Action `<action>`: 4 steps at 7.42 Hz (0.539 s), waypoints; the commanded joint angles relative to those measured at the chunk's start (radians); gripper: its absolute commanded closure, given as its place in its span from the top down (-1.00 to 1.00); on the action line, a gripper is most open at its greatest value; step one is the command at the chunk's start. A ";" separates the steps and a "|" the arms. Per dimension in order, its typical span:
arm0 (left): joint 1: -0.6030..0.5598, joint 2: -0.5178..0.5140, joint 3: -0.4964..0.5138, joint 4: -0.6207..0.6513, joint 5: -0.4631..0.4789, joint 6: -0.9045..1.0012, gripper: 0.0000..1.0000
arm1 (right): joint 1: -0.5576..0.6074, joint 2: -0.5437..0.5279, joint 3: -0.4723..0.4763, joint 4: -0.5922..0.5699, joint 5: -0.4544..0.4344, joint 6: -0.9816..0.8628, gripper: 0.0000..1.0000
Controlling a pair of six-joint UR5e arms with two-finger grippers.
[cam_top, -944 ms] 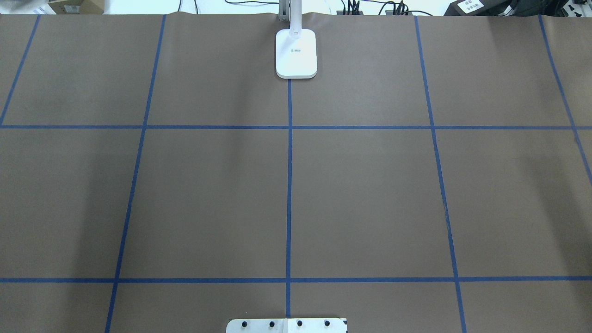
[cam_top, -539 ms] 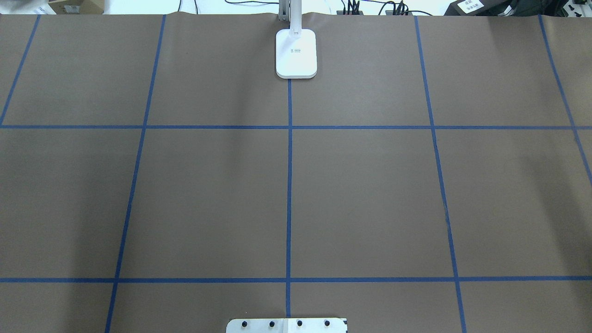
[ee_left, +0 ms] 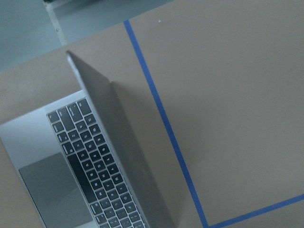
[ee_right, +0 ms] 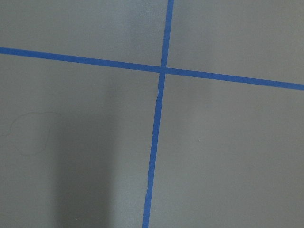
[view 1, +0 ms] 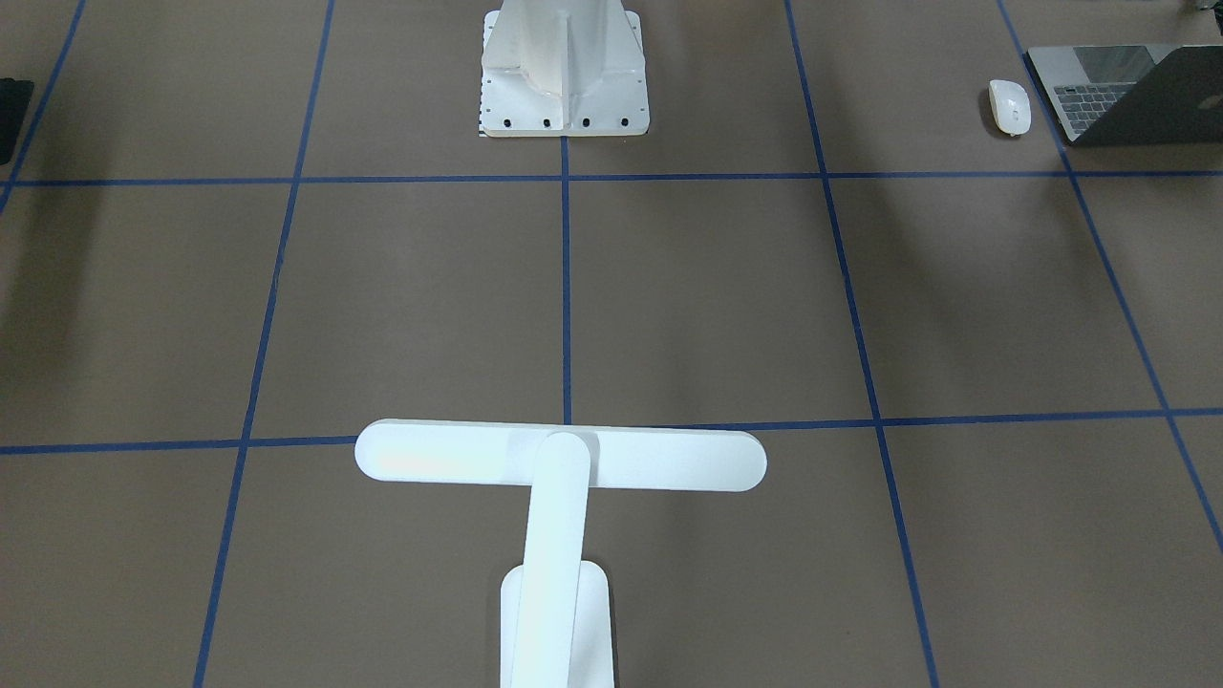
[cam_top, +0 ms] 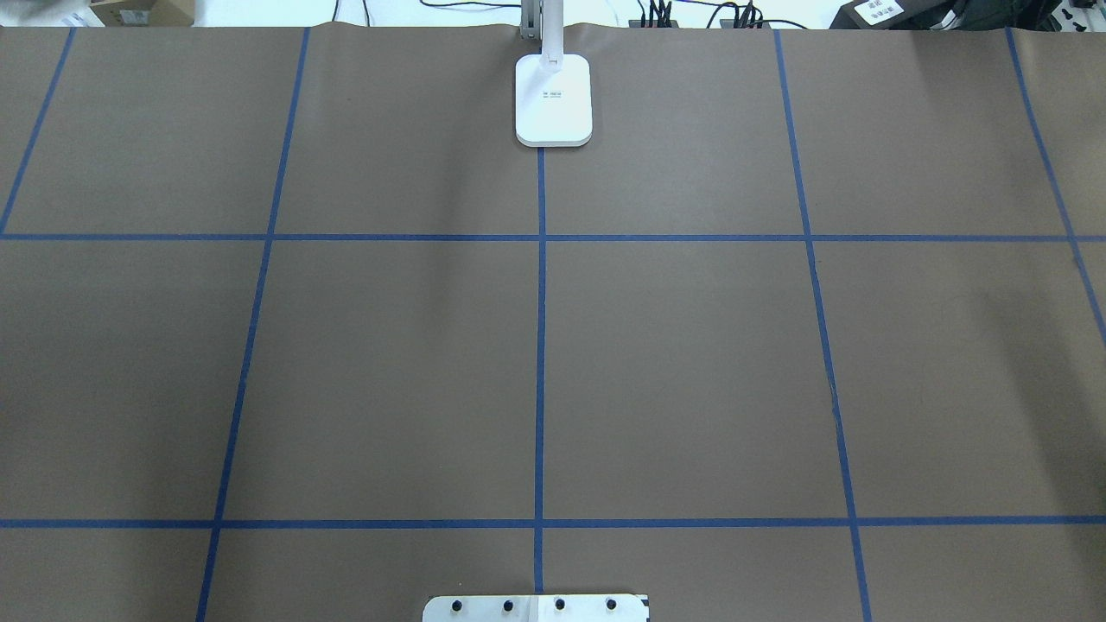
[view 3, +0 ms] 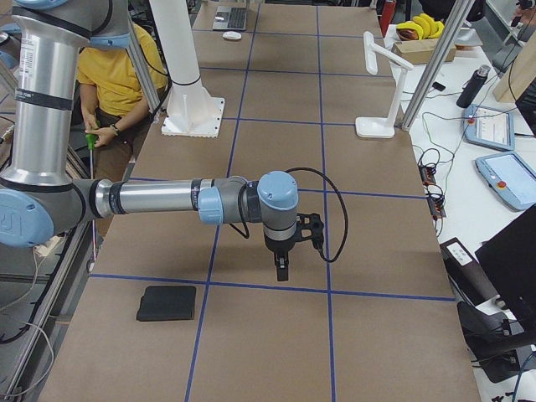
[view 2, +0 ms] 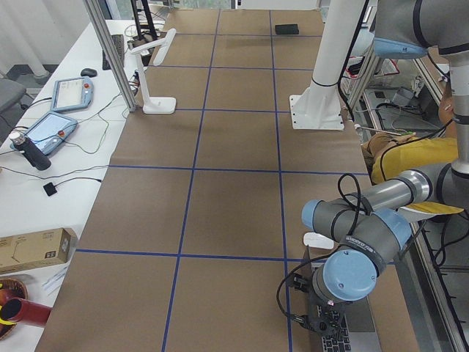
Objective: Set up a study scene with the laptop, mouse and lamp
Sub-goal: 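Lower the held laptop onto the table beside the white lamp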
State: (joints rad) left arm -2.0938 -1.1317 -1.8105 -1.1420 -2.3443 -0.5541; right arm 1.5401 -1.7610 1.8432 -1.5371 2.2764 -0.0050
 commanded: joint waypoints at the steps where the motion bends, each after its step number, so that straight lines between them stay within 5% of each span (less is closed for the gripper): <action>1: -0.005 -0.017 0.086 0.004 -0.062 -0.072 0.95 | 0.000 0.000 -0.001 0.000 0.000 0.000 1.00; 4: -0.005 -0.019 0.146 0.010 -0.073 -0.073 0.78 | 0.000 0.000 0.001 0.000 0.000 0.000 1.00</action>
State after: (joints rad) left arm -2.0984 -1.1488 -1.6875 -1.1341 -2.4135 -0.6245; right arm 1.5401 -1.7610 1.8425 -1.5371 2.2758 -0.0052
